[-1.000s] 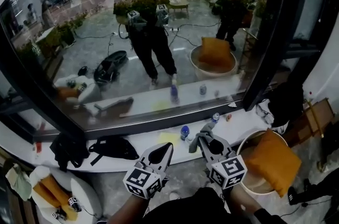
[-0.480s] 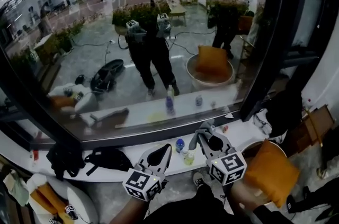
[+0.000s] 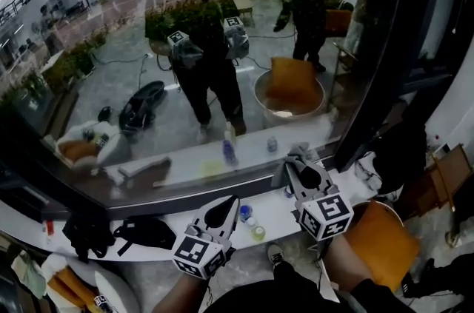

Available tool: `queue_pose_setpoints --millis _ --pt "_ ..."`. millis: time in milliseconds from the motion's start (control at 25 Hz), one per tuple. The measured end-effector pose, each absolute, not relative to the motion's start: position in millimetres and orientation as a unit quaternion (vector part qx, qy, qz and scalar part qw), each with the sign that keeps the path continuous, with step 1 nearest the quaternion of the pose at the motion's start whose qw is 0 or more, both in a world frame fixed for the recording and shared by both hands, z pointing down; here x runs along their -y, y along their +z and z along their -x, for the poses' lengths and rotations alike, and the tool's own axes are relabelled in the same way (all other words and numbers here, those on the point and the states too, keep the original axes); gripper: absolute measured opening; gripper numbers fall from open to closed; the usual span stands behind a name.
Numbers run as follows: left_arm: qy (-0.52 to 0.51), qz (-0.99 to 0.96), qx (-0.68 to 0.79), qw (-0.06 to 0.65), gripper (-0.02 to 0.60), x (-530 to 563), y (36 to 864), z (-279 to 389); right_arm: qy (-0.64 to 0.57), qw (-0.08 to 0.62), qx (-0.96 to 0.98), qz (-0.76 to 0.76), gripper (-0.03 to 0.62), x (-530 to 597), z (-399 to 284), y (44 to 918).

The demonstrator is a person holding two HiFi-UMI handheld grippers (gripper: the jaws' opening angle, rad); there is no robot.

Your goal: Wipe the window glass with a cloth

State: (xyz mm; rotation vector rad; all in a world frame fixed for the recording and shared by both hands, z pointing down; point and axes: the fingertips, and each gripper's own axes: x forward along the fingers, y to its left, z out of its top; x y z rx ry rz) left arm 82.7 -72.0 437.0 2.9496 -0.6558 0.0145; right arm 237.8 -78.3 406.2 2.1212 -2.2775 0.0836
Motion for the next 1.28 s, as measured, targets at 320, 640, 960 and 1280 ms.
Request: queue_pose_setpoints --millis 320,640,960,1280 --pt "0.007 -0.979 0.196 0.051 0.006 117.9 423.7 -162.2 0.0 0.011 0.708 -0.707 0.052 141.5 -327.8 379.9" --pt "0.002 -0.981 0.189 0.036 0.006 151.7 413.2 -232.5 -0.014 0.016 0.687 -0.727 0.052 194.3 -416.4 362.9" --pt "-0.002 -0.981 0.189 0.031 0.006 172.2 397.2 -281.0 -0.026 0.03 0.658 -0.752 0.052 224.8 -486.5 337.9" --pt "-0.003 -0.981 0.191 0.028 0.006 179.1 399.3 -305.7 -0.035 0.04 0.627 -0.777 0.052 233.2 -532.5 334.4"
